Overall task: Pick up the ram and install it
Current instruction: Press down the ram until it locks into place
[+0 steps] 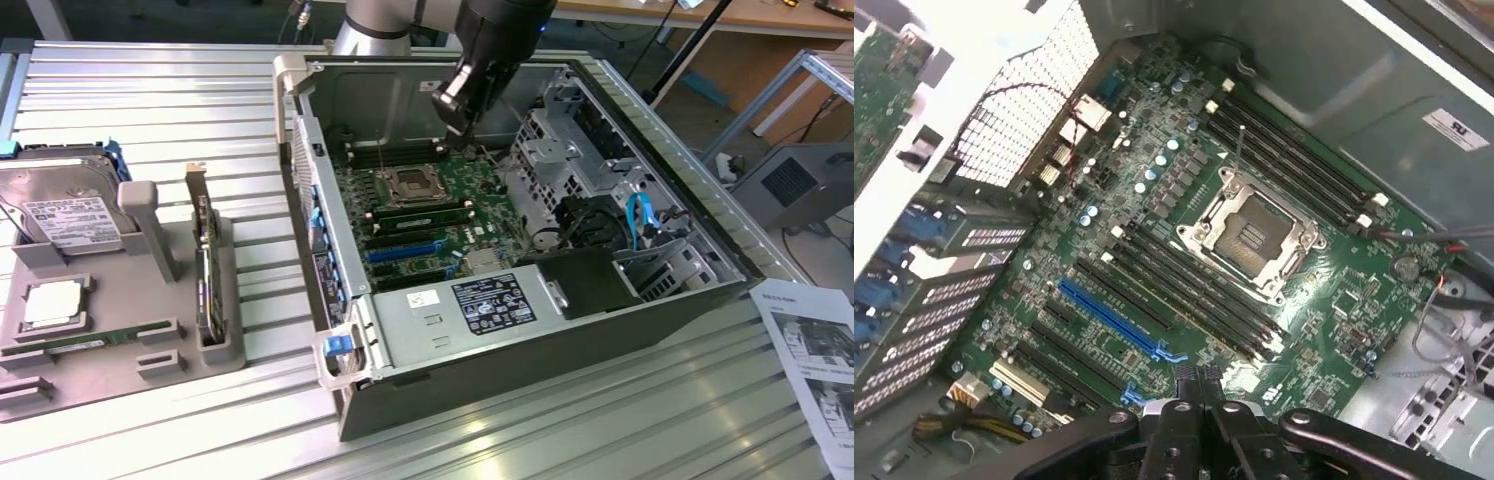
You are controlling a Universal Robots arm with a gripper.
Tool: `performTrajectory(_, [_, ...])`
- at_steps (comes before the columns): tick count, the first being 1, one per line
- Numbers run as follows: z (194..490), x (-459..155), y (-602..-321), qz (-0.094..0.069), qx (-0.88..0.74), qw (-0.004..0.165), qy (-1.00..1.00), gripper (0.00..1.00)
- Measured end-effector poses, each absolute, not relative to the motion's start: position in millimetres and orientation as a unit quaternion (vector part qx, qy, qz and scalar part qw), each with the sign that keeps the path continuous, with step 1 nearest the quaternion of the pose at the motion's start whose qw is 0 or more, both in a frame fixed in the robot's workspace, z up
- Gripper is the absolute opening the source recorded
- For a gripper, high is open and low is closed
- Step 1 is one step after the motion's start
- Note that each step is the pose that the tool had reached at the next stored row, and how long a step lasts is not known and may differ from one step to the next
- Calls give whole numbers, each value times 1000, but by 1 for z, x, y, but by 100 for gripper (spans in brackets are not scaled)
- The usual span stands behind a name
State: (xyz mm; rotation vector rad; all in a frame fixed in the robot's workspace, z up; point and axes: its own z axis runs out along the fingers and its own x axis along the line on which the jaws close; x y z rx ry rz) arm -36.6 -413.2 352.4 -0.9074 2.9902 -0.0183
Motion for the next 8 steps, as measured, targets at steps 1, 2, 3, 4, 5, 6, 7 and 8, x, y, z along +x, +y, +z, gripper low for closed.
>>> performTrajectory(1, [352,-37,-413,-6,-279,8,960,11])
performTrajectory(2, [352,-37,-413,-6,-267,8,964,11])
performTrajectory(3, [352,-37,-413,-6,-252,8,968,11])
performTrajectory(4, [352,-37,-413,-6,-243,8,970,11])
performTrajectory(5, [352,-37,-413,-6,-232,8,973,11])
performTrajectory(6, [352,-37,-413,-7,-220,8,975,11])
performTrajectory(7, [352,-37,-413,-7,-206,8,979,11])
performTrajectory(8, [352,-37,-413,-7,-199,8,980,11])
